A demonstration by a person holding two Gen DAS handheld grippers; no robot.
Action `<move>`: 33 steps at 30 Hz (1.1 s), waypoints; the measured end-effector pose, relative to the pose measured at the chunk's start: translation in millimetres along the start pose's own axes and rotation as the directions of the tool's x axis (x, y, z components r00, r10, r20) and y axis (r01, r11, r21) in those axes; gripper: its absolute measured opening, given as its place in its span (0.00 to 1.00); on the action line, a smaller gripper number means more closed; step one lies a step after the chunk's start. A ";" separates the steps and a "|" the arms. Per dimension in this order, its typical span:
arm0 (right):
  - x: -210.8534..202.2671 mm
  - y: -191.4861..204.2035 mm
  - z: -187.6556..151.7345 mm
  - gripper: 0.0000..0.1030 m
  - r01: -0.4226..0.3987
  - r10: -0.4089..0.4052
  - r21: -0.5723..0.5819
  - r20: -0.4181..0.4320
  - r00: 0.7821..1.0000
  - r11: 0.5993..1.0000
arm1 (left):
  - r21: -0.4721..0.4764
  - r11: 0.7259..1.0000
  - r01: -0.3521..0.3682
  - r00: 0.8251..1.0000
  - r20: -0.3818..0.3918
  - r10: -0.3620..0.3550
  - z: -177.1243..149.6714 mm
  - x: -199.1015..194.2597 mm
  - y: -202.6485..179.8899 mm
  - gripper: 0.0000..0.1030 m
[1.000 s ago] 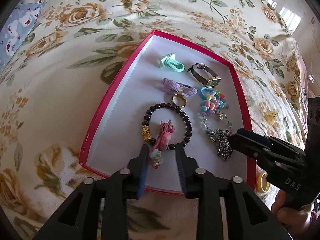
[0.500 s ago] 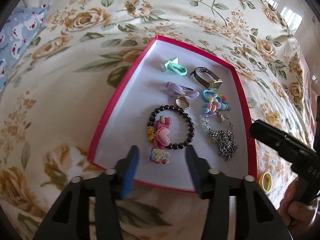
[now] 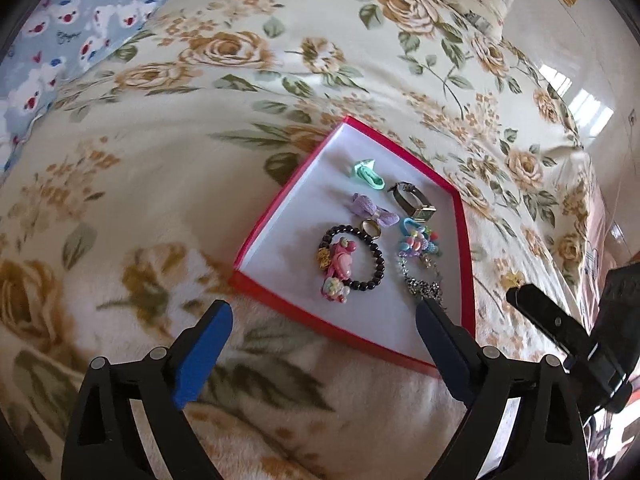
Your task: Organize jewelry
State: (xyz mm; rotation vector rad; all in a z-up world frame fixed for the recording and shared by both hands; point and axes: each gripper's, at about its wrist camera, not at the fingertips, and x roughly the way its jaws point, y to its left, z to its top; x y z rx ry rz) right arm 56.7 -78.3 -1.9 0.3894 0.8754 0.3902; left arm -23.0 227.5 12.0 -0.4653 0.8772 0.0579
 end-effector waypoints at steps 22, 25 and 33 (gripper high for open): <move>-79.0 65.0 21.1 1.00 0.070 -0.045 -0.350 0.080 0.996 0.934 | 0.274 0.922 -0.275 0.949 0.233 0.213 -26.1 -94.3 -61.0 0.99; -66.5 65.7 3.2 1.00 0.134 -0.113 -0.372 0.079 0.990 0.918 | 0.255 0.910 -0.326 0.935 0.229 0.271 -40.0 -83.6 -59.1 0.99; -19.5 38.1 -36.1 1.00 0.153 -0.157 -0.267 0.009 0.988 0.951 | 0.219 0.903 -0.370 0.921 0.215 0.325 -57.7 -53.9 -64.9 0.99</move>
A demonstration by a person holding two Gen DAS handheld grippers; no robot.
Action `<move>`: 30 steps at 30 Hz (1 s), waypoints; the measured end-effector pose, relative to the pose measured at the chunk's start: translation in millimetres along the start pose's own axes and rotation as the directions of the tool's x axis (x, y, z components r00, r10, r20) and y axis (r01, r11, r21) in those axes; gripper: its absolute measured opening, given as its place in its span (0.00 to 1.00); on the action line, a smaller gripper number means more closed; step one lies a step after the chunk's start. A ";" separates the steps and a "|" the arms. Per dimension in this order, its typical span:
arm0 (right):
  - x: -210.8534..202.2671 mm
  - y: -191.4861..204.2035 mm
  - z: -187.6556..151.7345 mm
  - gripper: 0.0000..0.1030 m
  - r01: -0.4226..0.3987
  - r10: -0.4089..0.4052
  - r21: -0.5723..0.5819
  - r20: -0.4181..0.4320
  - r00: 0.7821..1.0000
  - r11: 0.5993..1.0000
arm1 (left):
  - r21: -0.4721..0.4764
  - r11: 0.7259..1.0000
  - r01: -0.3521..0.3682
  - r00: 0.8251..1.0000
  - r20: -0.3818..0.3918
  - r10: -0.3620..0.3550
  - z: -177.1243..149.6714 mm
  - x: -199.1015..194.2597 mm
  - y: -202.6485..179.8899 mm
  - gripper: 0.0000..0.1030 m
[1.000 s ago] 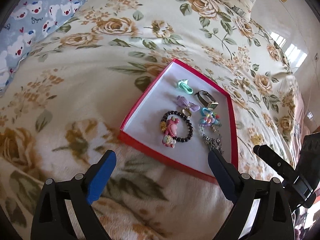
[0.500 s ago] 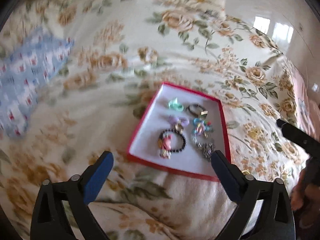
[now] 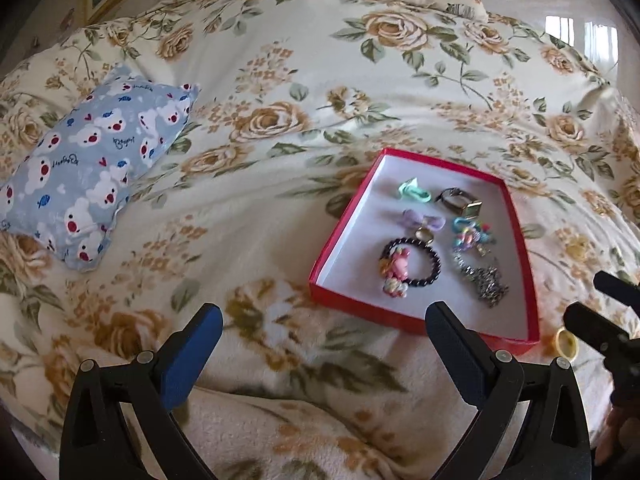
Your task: Organize jewelry
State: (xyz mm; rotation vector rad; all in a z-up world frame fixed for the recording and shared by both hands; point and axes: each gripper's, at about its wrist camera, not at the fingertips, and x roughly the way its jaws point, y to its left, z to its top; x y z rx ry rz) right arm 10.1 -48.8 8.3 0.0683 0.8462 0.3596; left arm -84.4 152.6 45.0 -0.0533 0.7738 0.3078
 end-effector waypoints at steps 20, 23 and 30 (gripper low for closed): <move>-18.4 14.5 -0.5 1.00 0.074 -0.072 -0.059 0.032 0.997 0.996 | 0.034 0.998 -0.055 0.998 -0.003 0.055 -1.6 -16.6 -7.5 0.99; -19.7 17.3 -0.3 1.00 0.080 -0.077 -0.069 0.037 0.996 0.994 | 0.036 0.998 -0.052 0.999 0.009 0.052 -2.7 -18.9 -7.7 0.99; -19.8 21.3 -2.0 1.00 0.095 -0.092 -0.086 0.049 0.995 0.992 | 0.024 0.999 -0.045 0.998 0.046 0.043 -8.0 -24.6 -4.3 0.99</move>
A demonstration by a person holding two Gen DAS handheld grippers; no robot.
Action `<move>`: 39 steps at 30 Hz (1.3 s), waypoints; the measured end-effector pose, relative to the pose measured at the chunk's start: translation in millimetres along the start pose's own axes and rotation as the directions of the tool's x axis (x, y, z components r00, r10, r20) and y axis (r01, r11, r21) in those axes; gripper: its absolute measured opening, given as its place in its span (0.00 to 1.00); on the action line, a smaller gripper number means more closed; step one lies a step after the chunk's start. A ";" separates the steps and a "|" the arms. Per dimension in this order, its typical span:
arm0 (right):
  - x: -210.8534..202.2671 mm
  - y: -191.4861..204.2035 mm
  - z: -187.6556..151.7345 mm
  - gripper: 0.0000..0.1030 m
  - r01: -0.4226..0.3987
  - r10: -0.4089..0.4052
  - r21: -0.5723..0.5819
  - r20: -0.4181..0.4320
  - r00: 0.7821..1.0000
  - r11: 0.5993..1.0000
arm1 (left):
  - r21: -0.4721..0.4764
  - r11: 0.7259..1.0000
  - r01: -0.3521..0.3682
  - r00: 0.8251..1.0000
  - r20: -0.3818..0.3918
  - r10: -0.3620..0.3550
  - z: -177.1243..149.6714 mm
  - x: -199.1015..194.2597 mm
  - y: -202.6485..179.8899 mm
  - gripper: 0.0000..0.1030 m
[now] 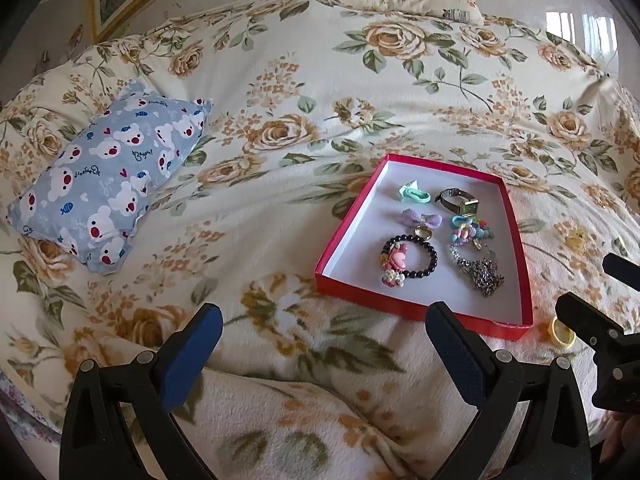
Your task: Organize jewelry
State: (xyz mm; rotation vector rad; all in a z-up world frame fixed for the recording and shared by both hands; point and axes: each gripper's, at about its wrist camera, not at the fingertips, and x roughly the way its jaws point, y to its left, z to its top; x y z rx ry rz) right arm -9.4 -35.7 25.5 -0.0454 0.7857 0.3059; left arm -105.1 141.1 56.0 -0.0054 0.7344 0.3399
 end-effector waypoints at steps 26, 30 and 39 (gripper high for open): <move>9.7 -5.7 -1.5 1.00 0.026 -0.026 0.004 -0.033 0.999 1.000 | 0.005 1.000 0.008 1.000 -0.004 -0.008 -2.6 3.5 -3.3 0.99; 10.2 -6.3 -0.9 1.00 0.029 -0.029 0.005 -0.032 0.999 1.000 | 0.001 1.000 0.009 1.000 -0.008 -0.009 -3.1 4.6 -2.9 0.99; 8.2 -4.9 -0.2 1.00 0.025 -0.025 0.000 -0.033 0.999 1.000 | 0.003 1.000 0.013 1.000 -0.017 -0.012 -3.6 6.4 -4.9 0.99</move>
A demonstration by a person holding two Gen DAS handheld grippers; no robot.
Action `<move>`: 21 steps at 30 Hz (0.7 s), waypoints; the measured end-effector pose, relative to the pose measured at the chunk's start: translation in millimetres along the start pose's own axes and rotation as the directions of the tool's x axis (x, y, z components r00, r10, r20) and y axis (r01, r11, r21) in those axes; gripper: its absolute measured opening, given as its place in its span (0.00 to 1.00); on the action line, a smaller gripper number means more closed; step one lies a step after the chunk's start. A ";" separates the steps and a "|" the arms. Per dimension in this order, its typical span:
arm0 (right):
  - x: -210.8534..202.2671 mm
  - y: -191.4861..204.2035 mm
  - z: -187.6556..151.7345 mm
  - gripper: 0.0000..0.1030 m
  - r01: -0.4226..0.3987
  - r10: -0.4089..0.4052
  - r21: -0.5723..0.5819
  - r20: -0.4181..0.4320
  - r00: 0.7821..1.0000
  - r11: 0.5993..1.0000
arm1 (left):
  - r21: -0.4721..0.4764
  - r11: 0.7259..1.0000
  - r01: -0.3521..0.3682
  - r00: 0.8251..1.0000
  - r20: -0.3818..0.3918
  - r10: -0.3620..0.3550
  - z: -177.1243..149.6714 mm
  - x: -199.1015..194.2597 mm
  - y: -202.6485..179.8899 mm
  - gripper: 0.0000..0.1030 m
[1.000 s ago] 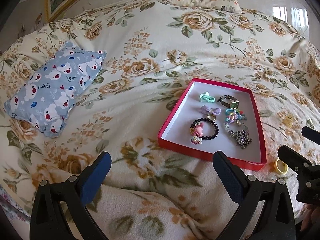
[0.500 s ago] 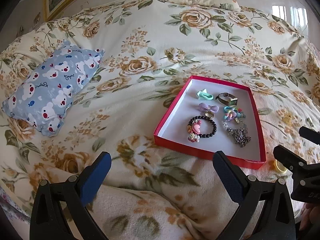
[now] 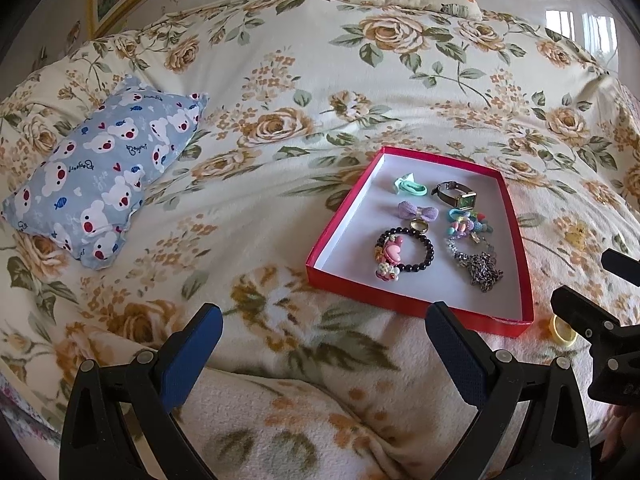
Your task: Organize jewelry
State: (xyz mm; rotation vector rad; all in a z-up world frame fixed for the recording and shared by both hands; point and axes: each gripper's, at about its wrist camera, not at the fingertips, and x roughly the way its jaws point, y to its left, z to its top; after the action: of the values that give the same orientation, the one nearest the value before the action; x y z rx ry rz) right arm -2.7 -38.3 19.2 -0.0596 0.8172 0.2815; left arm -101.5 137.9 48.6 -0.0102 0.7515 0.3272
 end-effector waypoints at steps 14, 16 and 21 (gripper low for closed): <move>-4.4 -4.9 2.8 1.00 -0.011 0.011 0.023 0.015 1.000 1.000 | 0.014 1.000 -0.007 1.000 -0.003 0.007 -0.2 1.0 -2.2 0.99; -4.4 -4.5 2.8 1.00 -0.011 0.010 0.021 0.013 1.000 1.000 | 0.017 1.000 -0.007 1.000 -0.002 0.007 0.1 0.8 -3.2 0.99; -5.0 -3.6 3.5 1.00 -0.014 0.014 0.020 0.015 1.000 1.000 | 0.021 1.000 -0.008 1.000 0.005 0.008 -0.6 -0.6 -4.0 0.99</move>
State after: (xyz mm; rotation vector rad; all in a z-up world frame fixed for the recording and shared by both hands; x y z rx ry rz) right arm -2.4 -42.3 25.1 -0.0332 0.8054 0.2866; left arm -101.1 133.9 48.2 0.0134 0.7499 0.3273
